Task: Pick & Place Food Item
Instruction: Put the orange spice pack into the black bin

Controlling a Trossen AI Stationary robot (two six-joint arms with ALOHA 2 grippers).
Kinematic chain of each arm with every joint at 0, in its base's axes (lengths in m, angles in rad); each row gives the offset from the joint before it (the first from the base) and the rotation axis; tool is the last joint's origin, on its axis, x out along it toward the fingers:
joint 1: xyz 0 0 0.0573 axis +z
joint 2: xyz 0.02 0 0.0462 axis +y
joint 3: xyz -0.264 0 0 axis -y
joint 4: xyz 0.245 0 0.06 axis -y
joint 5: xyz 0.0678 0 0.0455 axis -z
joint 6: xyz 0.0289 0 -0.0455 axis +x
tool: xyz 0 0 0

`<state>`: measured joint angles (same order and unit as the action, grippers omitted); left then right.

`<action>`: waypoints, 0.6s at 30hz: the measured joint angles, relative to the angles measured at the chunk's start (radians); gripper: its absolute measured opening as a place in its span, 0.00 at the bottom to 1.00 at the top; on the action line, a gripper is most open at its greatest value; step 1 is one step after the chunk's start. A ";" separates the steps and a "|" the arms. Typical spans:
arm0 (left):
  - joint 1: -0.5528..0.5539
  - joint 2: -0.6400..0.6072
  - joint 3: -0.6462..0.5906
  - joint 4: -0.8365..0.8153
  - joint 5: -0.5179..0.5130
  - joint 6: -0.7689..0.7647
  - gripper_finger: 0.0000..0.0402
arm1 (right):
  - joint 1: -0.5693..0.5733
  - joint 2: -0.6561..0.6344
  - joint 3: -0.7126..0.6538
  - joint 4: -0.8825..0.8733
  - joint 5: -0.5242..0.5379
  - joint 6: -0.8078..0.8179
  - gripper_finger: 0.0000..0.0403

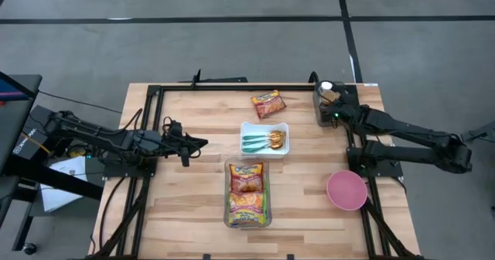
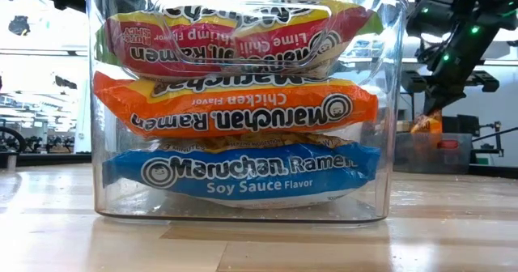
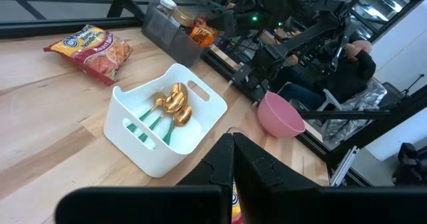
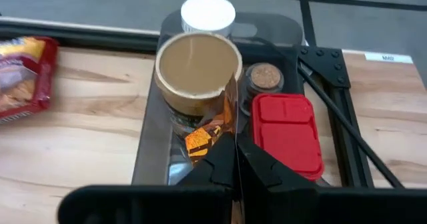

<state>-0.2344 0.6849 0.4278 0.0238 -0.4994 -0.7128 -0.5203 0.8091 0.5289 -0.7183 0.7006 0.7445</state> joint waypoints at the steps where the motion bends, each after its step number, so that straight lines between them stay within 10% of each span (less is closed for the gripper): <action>1: 0.000 0.000 0.000 0.000 0.000 0.000 0.00 | 0.000 0.013 0.000 0.000 0.000 0.006 0.00; 18: 0.000 0.000 0.000 0.000 0.003 -0.006 0.00 | 0.004 0.121 0.000 0.004 0.003 0.155 0.01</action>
<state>-0.2348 0.6846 0.4278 0.0238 -0.4961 -0.7191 -0.5159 0.9300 0.5289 -0.7139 0.7032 0.8993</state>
